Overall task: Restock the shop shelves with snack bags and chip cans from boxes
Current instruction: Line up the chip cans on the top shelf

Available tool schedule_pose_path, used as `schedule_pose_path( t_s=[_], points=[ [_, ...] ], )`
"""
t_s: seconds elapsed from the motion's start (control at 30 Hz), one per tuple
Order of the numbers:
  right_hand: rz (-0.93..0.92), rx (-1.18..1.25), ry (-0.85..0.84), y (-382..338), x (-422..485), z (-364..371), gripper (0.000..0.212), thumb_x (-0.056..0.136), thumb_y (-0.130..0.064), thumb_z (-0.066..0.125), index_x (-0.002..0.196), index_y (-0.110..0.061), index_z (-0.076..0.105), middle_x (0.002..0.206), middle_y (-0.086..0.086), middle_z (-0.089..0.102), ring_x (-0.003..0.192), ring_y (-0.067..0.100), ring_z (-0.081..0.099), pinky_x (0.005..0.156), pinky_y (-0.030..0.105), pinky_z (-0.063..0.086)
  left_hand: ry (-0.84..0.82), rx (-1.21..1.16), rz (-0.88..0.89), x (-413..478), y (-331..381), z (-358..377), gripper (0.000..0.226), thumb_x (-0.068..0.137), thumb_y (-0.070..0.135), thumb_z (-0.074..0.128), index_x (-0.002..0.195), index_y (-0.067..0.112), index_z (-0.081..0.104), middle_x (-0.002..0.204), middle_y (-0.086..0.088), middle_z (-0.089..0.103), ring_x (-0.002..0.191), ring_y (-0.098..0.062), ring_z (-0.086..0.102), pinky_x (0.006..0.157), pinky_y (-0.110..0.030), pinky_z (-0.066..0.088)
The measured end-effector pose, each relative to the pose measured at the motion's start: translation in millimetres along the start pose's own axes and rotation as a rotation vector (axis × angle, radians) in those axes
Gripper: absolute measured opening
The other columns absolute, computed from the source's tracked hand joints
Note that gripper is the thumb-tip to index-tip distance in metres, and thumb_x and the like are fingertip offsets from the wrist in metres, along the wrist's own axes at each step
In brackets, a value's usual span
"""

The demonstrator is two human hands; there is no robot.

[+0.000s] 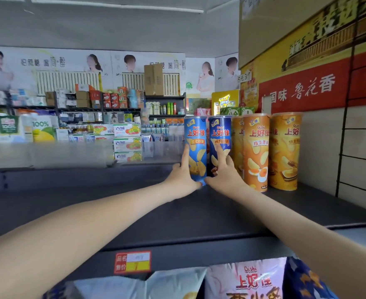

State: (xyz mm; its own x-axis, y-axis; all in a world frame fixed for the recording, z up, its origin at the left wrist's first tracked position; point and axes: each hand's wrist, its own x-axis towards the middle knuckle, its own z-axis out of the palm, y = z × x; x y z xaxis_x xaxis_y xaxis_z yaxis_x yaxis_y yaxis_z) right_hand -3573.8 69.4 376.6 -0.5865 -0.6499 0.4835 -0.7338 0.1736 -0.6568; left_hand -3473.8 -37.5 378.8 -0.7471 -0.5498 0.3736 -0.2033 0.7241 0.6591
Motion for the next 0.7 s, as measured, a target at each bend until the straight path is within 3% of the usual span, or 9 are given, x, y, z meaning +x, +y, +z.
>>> schedule_pose_path(
  t_s=[0.07, 0.13, 0.23, 0.33, 0.4, 0.47, 0.57, 0.63, 0.7],
  points=[
    [0.020, 0.108, 0.031, -9, -8, 3, 0.090, 0.082, -0.017, 0.068, 0.153, -0.024, 0.013, 0.145, 0.017, 0.034, 0.135, 0.033, 0.036, 0.108, 0.046, 0.038, -0.007, 0.052, -0.081, -28, 13, -11, 0.101, 0.086, 0.022, 0.070, 0.154, 0.036, -0.004, 0.132, -0.001, 0.047, 0.099, -0.012, 0.049, 0.075, -0.020, 0.044],
    [0.030, 0.152, 0.049, -21, -21, 2, 0.060, 0.084, -0.019, 0.065, 0.138, -0.014, 0.040, 0.129, 0.012, 0.052, 0.124, 0.030, 0.047, 0.097, 0.035, 0.044, 0.078, 0.056, -0.162, -57, 26, -22, 0.084, 0.090, 0.024, 0.065, 0.154, 0.032, 0.011, 0.139, -0.006, 0.047, 0.092, -0.012, 0.048, 0.069, -0.022, 0.040],
    [0.009, 0.298, 0.021, -50, -55, -2, 0.036, 0.089, -0.013, 0.062, 0.123, -0.008, 0.057, 0.111, 0.004, 0.058, 0.103, 0.017, 0.053, 0.081, 0.021, 0.040, 0.205, -0.015, -0.275, -108, 36, -36, 0.062, 0.090, 0.027, 0.064, 0.147, 0.026, 0.037, 0.123, -0.002, 0.055, 0.082, -0.009, 0.054, 0.068, -0.022, 0.046],
    [-0.094, 0.507, -0.038, -83, -102, 10, 0.018, 0.087, -0.009, 0.062, 0.104, -0.013, 0.063, 0.096, 0.000, 0.064, 0.093, 0.017, 0.058, 0.092, 0.034, 0.048, 0.350, -0.143, -0.331, -168, 40, -44, 0.046, 0.089, 0.026, 0.067, 0.133, 0.022, 0.053, 0.113, 0.003, 0.062, 0.106, -0.019, 0.061, 0.095, -0.036, 0.050],
    [-0.168, 0.609, -0.108, -102, -139, 25, 0.015, 0.087, -0.006, 0.062, 0.095, -0.019, 0.062, 0.083, -0.008, 0.062, 0.086, 0.014, 0.059, 0.091, 0.037, 0.050, 0.465, -0.210, -0.326, -213, 39, -49, 0.037, 0.088, 0.021, 0.065, 0.124, 0.023, 0.058, 0.101, 0.007, 0.063, 0.106, -0.020, 0.063, 0.096, -0.042, 0.051],
    [-0.235, 0.671, -0.199, -120, -177, 45, 0.015, 0.089, -0.005, 0.060, 0.096, -0.018, 0.064, 0.081, -0.011, 0.061, 0.079, 0.008, 0.059, 0.082, 0.029, 0.050, 0.586, -0.260, -0.326, -261, 35, -55, 0.032, 0.082, 0.018, 0.065, 0.112, 0.026, 0.062, 0.102, 0.001, 0.067, 0.104, -0.021, 0.064, 0.095, -0.046, 0.052],
    [-0.279, 0.710, -0.337, -142, -233, 85, 0.013, 0.089, -0.003, 0.060, 0.097, -0.012, 0.065, 0.080, -0.010, 0.062, 0.075, 0.004, 0.058, 0.078, 0.022, 0.047, 0.694, -0.295, -0.430, -333, 11, -66, 0.029, 0.066, 0.030, 0.061, 0.095, 0.032, 0.061, 0.097, 0.000, 0.069, 0.099, -0.021, 0.067, 0.093, -0.045, 0.053],
    [-0.261, 0.730, -0.441, -151, -263, 116, 0.013, 0.089, -0.004, 0.061, 0.092, -0.016, 0.064, 0.081, -0.009, 0.063, 0.078, 0.009, 0.059, 0.081, 0.026, 0.048, 0.702, -0.287, -0.562, -375, -11, -71, 0.026, 0.073, 0.028, 0.064, 0.099, 0.028, 0.061, 0.093, 0.002, 0.066, 0.100, -0.024, 0.066, 0.092, -0.044, 0.054],
    [-0.221, 0.712, -0.602, -162, -300, 154, 0.009, 0.091, -0.009, 0.061, 0.092, -0.018, 0.063, 0.083, -0.009, 0.061, 0.079, 0.009, 0.058, 0.078, 0.022, 0.048, 0.716, -0.295, -0.720, -426, -42, -79, 0.013, 0.087, 0.017, 0.061, 0.098, 0.024, 0.059, 0.094, 0.000, 0.063, 0.104, -0.028, 0.064, 0.093, -0.043, 0.053]
  ],
)
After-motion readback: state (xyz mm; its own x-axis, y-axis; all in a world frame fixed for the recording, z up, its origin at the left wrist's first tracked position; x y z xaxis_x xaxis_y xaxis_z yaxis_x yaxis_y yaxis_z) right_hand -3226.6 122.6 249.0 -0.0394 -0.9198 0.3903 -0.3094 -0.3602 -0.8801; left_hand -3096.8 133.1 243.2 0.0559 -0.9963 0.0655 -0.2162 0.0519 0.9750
